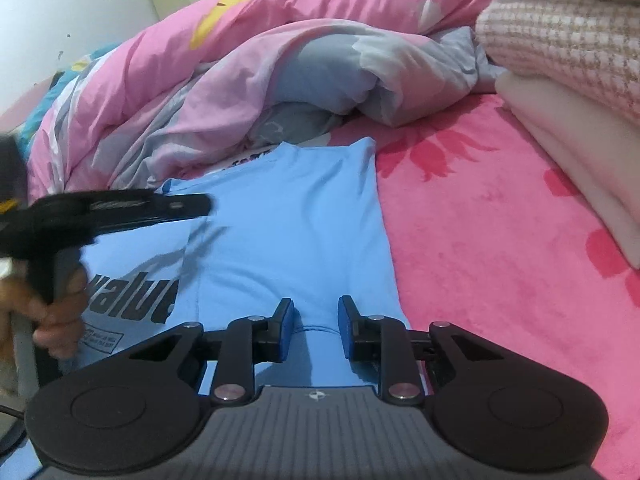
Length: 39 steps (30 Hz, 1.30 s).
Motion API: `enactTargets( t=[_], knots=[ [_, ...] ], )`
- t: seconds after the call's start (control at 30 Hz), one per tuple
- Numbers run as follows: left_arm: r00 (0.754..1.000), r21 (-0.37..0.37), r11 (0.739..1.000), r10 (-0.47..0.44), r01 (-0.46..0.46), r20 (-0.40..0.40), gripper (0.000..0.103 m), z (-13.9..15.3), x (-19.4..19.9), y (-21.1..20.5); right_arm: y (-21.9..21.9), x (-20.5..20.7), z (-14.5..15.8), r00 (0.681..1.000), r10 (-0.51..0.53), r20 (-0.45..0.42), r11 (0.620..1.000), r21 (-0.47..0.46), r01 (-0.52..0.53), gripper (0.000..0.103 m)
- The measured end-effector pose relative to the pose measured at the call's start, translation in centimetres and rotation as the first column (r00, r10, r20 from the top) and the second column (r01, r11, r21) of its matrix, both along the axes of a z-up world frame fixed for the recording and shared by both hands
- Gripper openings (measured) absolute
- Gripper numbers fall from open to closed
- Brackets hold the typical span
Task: Fold clothes
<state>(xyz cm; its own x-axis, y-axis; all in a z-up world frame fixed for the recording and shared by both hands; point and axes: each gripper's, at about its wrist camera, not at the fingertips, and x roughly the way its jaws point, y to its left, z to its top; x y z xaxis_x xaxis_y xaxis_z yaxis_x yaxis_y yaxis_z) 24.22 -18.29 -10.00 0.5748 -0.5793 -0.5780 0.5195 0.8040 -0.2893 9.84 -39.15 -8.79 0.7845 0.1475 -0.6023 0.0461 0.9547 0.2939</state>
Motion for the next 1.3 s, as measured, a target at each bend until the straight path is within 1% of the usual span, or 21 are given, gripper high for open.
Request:
enactTargets(
  t=[0.03,0.1,0.17,0.23,0.3,0.43,0.47,0.5,0.53,0.6,0.67,0.7,0.8,0.83,0.9,0.97,1.03,1.1,1.17,1.23,1.3],
  knots=[
    [0.999,0.009,1.000,-0.012,0.012,-0.034,0.016,-0.4,0.8,-0.9,-0.1,-0.1,0.0,1.000,0.000,0.002,1.000,0.007,0.000,0.025],
    [0.999,0.037,0.999,0.027,-0.025,-0.043,0.016,-1.6,2.4,-1.4,-0.4,-0.3,0.1,1.000,-0.001,0.005,1.000,0.017,0.000,0.025],
    [0.995,0.064,0.993,0.100,-0.099,0.002,0.013,-1.5,2.6,-0.9,-0.5,-0.4,0.1,1.000,0.000,0.007,1.000,0.018,0.000,0.025],
    [0.983,0.090,0.979,0.182,-0.184,0.035,0.013,-0.9,2.3,-0.2,-0.5,-0.4,0.1,1.000,0.003,0.006,1.000,0.016,-0.003,0.025],
    [0.975,0.129,0.968,0.206,-0.216,0.087,0.012,-0.2,1.8,-0.3,-0.5,-0.4,0.2,1.000,0.006,0.005,1.000,0.014,-0.006,0.025],
    [0.991,0.145,0.986,0.061,-0.078,0.121,0.013,1.6,1.5,-3.4,-0.4,-0.4,0.1,1.000,0.006,0.005,1.000,0.003,-0.006,0.025],
    [0.995,0.156,0.988,-0.005,-0.011,0.100,0.013,1.7,1.7,-4.8,-0.3,-0.4,0.1,1.000,0.006,0.005,1.000,0.000,-0.006,0.025],
    [0.997,0.163,0.986,-0.056,0.045,0.058,0.014,1.6,2.2,-6.2,-0.3,-0.4,0.1,1.000,0.007,0.006,1.000,0.000,-0.007,0.025],
    [0.996,0.166,0.983,-0.084,0.082,0.008,0.014,1.1,2.7,-7.4,-0.3,-0.4,0.1,1.000,0.007,0.007,1.000,0.001,-0.007,0.025],
    [0.996,0.187,0.979,-0.076,0.084,-0.053,0.016,-0.4,4.2,-9.2,-0.7,-0.4,-0.1,1.000,0.007,0.010,1.000,0.023,-0.007,0.025],
    [0.999,0.137,0.990,-0.014,0.020,-0.042,0.016,-0.6,5.8,-9.3,-1.1,-0.4,-0.2,1.000,0.005,0.011,0.999,0.053,-0.005,0.025],
    [0.999,0.120,0.992,0.039,-0.034,-0.037,0.016,-0.3,6.6,-8.9,-1.3,-0.4,-0.3,1.000,0.004,0.012,0.998,0.065,-0.004,0.025],
    [0.984,0.070,0.984,0.169,-0.165,-0.061,0.015,0.5,8.4,-6.3,-1.7,-0.5,-0.2,1.000,-0.005,0.019,0.995,0.098,0.003,0.025],
    [0.981,0.066,0.982,0.181,-0.177,-0.065,0.015,0.9,8.4,-5.2,-1.8,-0.5,-0.2,1.000,-0.008,0.021,0.994,0.109,0.005,0.025],
    [0.988,0.098,0.984,0.150,-0.147,-0.022,0.015,1.7,7.1,-3.8,-2.1,-0.6,-0.2,1.000,-0.014,0.026,0.991,0.132,0.011,0.025],
    [0.998,0.159,0.985,0.057,-0.063,0.041,0.015,2.2,4.2,-2.8,-2.4,-0.7,-0.1,0.999,-0.021,0.031,0.988,0.154,0.016,0.026],
    [0.997,0.198,0.979,-0.054,0.041,0.060,0.016,2.5,1.3,-2.5,-2.7,-0.8,0.0,0.999,-0.027,0.035,0.984,0.176,0.020,0.026],
    [0.983,0.235,0.961,-0.169,0.147,0.077,0.018,2.3,-1.9,-2.5,-3.5,-1.0,-0.1,0.998,-0.053,0.045,0.974,0.223,0.041,0.026],
    [0.963,0.303,0.928,-0.252,0.214,0.091,0.018,1.5,-5.0,-2.9,-4.0,-0.9,-0.4,0.997,-0.074,0.032,0.970,0.233,0.064,0.027],
    [0.957,0.369,0.903,-0.273,0.219,0.101,0.019,0.4,-7.3,-2.7,-4.4,-0.8,-0.6,0.996,-0.087,0.019,0.968,0.239,0.080,0.026],
    [0.949,0.398,0.897,-0.273,0.192,0.160,0.020,0.0,-9.0,-1.8,-4.2,-0.7,-0.6,0.996,-0.083,0.018,0.971,0.225,0.076,0.026]
  ],
)
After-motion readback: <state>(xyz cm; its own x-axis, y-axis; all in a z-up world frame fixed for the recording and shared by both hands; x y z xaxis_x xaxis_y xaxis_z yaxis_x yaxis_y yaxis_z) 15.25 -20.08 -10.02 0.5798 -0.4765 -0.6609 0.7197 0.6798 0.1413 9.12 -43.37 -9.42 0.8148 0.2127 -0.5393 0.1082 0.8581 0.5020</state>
